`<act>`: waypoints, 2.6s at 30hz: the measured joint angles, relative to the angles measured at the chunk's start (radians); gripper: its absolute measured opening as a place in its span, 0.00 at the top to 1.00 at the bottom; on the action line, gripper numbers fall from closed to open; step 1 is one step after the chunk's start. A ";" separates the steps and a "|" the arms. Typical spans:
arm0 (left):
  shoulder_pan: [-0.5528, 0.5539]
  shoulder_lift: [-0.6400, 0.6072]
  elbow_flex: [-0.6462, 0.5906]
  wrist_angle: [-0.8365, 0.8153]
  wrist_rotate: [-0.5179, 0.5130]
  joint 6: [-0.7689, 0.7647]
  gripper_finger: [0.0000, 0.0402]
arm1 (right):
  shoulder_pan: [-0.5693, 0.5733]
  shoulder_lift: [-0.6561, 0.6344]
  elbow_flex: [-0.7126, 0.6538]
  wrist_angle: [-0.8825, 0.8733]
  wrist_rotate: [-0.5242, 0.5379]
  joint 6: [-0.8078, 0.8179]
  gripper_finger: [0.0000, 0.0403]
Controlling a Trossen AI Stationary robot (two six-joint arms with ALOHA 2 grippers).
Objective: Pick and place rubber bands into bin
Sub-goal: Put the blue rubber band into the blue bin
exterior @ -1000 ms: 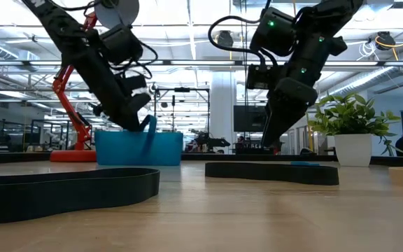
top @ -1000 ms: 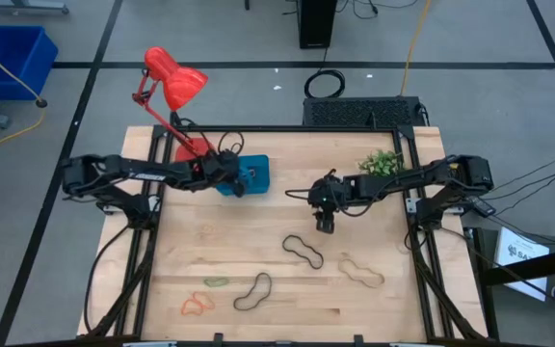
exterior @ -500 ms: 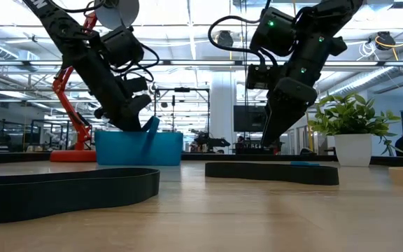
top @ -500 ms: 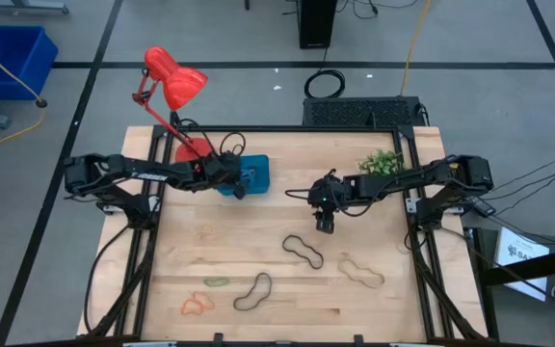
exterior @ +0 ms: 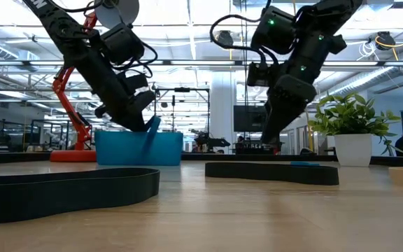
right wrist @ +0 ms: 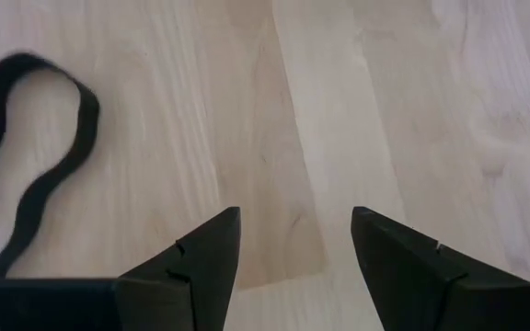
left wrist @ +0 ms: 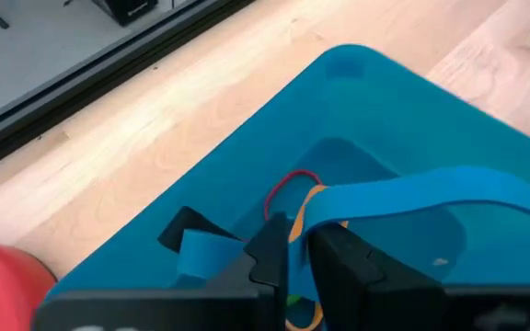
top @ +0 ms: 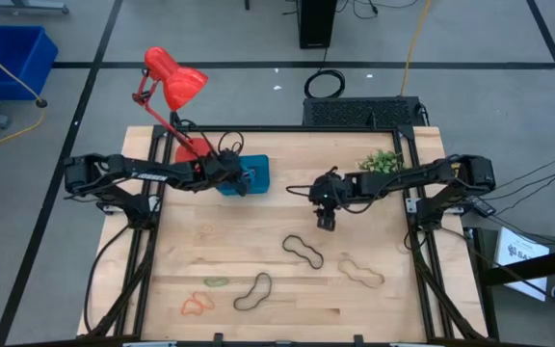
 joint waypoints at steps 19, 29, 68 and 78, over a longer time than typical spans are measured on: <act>-0.001 0.000 0.000 0.002 0.099 0.014 0.58 | -0.044 -0.028 0.000 -0.163 0.397 0.289 0.55; -0.001 0.000 0.000 0.002 0.102 0.013 0.58 | -0.149 -0.028 -0.036 -0.233 0.418 0.533 0.60; -0.001 0.000 0.000 0.002 0.101 0.000 0.58 | -0.162 -0.032 -0.221 -0.021 0.262 0.531 0.99; -0.002 0.000 -0.001 0.002 0.155 -0.056 0.58 | -0.112 -0.131 -0.208 0.131 0.267 0.394 1.00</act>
